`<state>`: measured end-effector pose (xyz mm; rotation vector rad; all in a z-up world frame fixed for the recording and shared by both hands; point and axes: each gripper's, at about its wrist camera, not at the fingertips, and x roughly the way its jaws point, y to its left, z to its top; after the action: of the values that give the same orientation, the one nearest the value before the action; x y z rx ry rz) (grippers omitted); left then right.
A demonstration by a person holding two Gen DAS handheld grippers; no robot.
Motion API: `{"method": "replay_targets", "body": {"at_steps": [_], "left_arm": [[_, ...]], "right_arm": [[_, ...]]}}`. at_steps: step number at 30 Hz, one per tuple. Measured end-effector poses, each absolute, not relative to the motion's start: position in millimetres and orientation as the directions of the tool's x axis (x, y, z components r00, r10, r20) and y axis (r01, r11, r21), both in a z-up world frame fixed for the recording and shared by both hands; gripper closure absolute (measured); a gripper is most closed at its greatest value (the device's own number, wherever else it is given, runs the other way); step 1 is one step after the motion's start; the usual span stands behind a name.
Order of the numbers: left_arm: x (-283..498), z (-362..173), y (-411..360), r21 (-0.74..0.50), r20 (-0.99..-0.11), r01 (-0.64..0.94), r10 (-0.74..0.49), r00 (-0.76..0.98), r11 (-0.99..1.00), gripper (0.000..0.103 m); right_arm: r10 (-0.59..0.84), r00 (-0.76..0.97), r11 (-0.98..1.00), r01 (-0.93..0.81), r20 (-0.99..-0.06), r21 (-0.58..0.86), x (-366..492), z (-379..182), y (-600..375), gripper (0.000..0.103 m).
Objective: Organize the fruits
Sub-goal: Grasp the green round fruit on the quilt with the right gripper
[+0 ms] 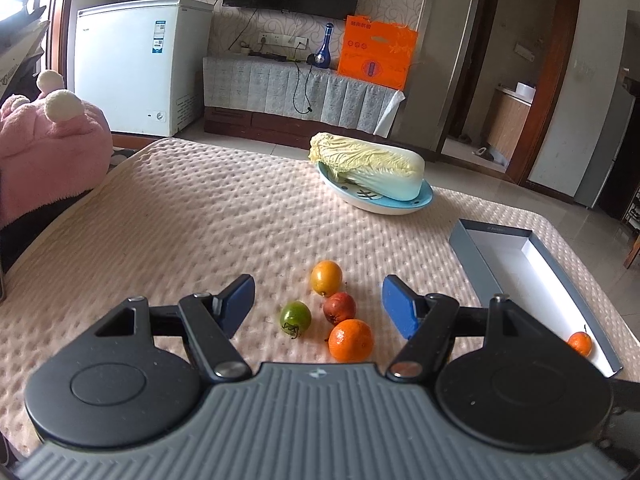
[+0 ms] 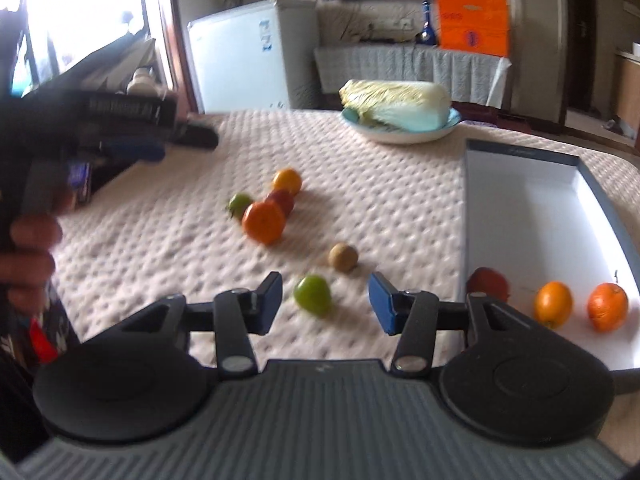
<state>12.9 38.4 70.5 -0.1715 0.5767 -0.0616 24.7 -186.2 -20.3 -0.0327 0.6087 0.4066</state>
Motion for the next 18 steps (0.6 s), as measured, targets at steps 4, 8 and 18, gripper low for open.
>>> {"method": "replay_targets", "body": {"at_steps": [4, 8, 18], "left_arm": [[11, 71, 37, -0.170, -0.536, 0.026, -0.115, 0.837, 0.985, 0.028], [9, 72, 41, -0.169, -0.536, 0.024, -0.112, 0.837, 0.985, 0.028], [9, 70, 61, -0.176, -0.543, -0.003, -0.095, 0.834, 0.984, 0.028]], "right_arm": [[0.353, 0.726, 0.922, -0.378, -0.590, 0.087, 31, -28, -175, 0.052], [0.340, 0.720, 0.925, -0.372, -0.606, 0.077, 39, -35, -167, 0.053], [0.314, 0.713, 0.934, -0.349, -0.627, 0.070, 52, -44, -158, 0.072]]}}
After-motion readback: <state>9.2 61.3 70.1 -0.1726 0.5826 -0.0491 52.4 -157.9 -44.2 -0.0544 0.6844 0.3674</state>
